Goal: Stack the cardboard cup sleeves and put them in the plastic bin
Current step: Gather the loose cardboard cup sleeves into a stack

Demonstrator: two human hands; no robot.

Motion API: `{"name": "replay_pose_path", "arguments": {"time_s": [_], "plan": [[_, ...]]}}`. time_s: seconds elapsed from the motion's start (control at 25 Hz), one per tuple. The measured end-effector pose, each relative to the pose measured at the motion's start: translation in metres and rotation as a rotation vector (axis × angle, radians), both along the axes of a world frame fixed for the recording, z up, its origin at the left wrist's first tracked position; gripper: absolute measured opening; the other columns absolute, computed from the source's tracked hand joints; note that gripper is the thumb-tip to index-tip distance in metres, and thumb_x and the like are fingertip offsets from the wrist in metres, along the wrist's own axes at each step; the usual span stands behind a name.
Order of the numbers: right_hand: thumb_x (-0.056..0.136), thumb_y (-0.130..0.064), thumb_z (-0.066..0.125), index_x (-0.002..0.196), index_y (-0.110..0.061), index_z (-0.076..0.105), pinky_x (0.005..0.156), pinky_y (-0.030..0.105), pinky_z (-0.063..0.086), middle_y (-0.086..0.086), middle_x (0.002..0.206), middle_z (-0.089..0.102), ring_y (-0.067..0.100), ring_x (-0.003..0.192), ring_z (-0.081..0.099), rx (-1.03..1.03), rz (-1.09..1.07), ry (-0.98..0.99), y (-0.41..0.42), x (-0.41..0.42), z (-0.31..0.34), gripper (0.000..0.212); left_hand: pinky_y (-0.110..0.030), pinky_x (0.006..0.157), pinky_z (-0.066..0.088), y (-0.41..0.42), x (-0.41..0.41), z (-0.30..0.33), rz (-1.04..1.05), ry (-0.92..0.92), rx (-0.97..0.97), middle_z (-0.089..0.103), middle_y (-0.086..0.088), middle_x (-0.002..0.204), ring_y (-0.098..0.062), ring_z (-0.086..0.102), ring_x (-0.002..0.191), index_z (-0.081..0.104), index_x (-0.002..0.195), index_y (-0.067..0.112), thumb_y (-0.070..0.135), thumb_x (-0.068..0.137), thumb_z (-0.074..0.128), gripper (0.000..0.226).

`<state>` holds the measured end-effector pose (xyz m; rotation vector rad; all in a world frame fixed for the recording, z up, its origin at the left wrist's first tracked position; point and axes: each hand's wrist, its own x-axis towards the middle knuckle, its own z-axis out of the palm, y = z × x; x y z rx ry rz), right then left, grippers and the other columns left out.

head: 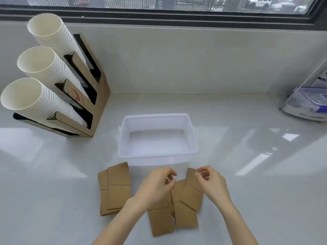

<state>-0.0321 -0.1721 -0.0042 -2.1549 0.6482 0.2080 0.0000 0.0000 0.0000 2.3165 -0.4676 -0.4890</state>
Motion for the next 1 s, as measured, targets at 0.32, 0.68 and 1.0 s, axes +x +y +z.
{"name": "replay_pose_path", "arguments": {"time_s": [0.32, 0.68, 1.0], "plan": [[0.083, -0.050, 0.051, 0.120, -0.003, 0.038, 0.083, 0.038, 0.045, 0.015, 0.124, 0.047, 0.032, 0.110, 0.053, -0.235, 0.001, 0.273, 0.008, -0.007, -0.018, 0.061, -0.029, 0.089, 0.046, -0.015, -0.008, -0.036, -0.033, -0.009, 0.251, 0.048, -0.002, 0.125, -0.015, 0.048, 0.115, 0.040, 0.129, 0.017, 0.031, 0.087, 0.051, 0.046], [0.075, -0.048, 0.063, 0.115, -0.001, 0.035, 0.089, 0.039, 0.045, 0.017, 0.123, 0.043, 0.034, 0.116, 0.048, -0.341, 0.032, 0.286, 0.023, 0.002, -0.025, 0.068, -0.031, 0.095, 0.031, -0.023, -0.010, -0.041, -0.033, -0.092, 0.377, 0.044, -0.003, 0.125, -0.021, 0.041, 0.117, 0.041, 0.123, 0.017, 0.035, 0.083, 0.055, 0.046], [0.086, -0.010, 0.056, 0.130, -0.013, 0.030, 0.074, 0.031, 0.046, 0.005, 0.091, 0.059, 0.025, 0.082, 0.058, 0.186, -0.124, 0.004, 0.019, -0.004, -0.024, 0.052, -0.025, 0.087, 0.031, -0.022, -0.009, -0.040, 0.008, -0.099, 0.231, 0.048, 0.000, 0.115, -0.018, 0.042, 0.107, 0.042, 0.112, 0.018, 0.026, 0.083, 0.056, 0.033]]}}
